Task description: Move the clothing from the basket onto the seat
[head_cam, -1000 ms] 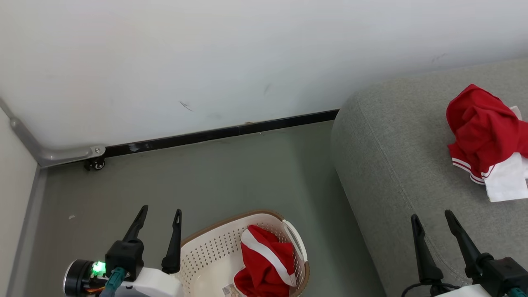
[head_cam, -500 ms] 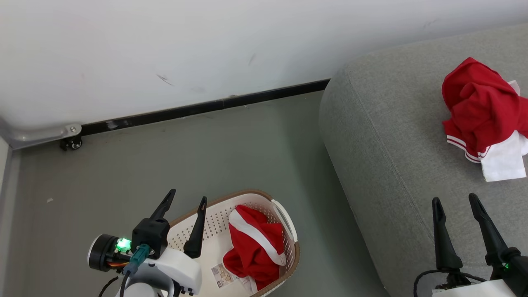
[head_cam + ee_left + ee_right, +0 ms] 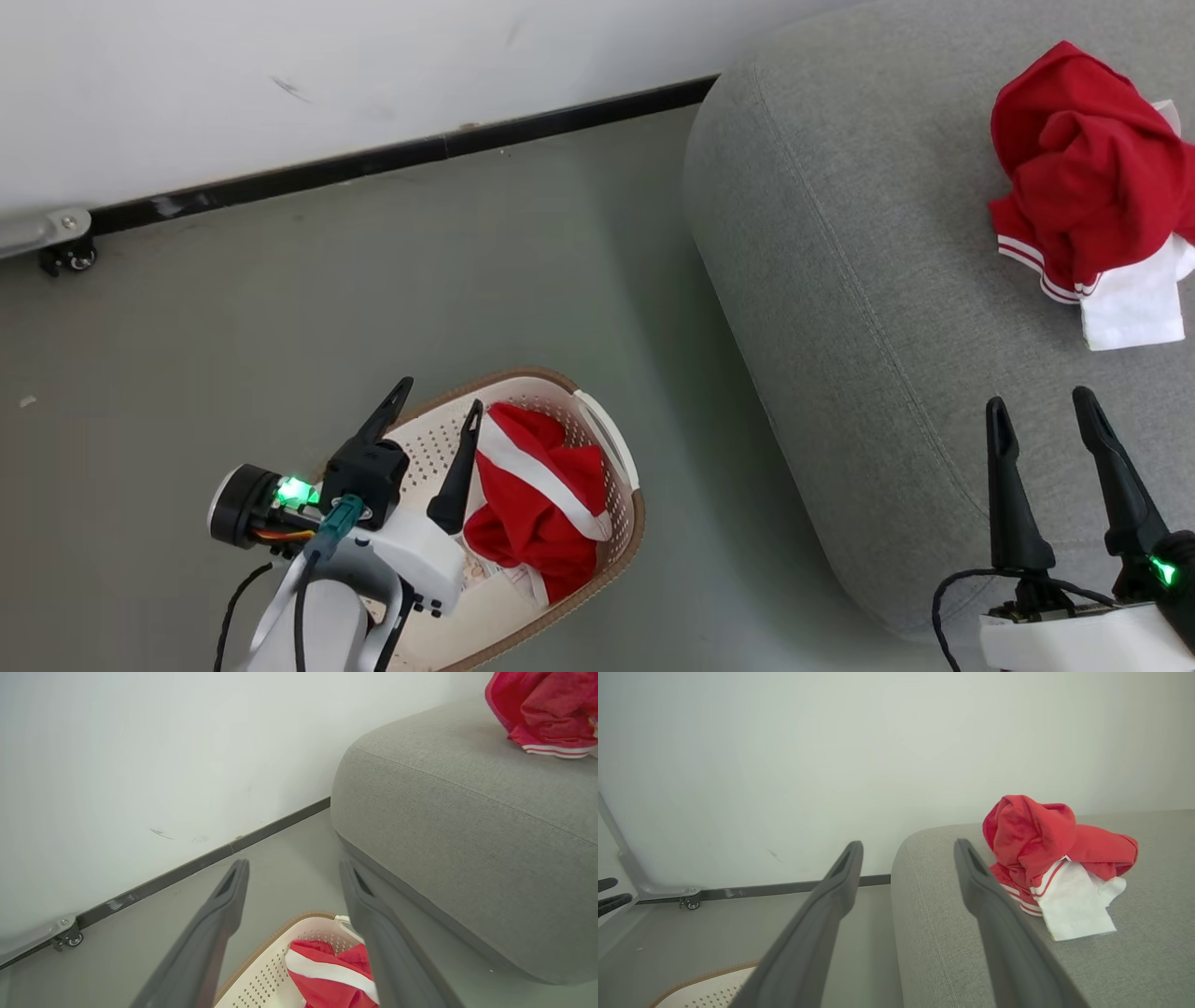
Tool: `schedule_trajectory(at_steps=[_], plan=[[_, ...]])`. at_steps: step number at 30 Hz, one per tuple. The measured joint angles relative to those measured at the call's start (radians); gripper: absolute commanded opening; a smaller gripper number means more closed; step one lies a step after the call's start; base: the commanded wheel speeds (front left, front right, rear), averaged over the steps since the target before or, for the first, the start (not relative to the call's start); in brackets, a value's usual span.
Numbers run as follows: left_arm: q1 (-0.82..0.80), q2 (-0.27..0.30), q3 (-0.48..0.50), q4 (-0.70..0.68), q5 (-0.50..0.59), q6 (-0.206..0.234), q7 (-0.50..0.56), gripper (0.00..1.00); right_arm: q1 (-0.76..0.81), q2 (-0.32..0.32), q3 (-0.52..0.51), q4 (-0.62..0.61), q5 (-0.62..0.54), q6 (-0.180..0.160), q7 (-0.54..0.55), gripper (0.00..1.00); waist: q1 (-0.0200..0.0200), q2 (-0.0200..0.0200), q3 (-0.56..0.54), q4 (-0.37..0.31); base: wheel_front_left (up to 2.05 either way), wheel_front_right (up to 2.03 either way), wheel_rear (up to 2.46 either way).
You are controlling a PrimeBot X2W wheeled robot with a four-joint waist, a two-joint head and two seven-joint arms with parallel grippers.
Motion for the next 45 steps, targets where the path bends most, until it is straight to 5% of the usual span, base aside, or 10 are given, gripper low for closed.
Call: schedule_trajectory(at_steps=[45], plan=[[-0.246,0.025,-0.011,0.279,0.049,-0.027,0.082,1.00,-0.287,0.000,0.070,0.035,0.096,0.000,-0.048,1.00,0.0000,0.0000,0.391,-0.155,0.00,0.00,0.00]])
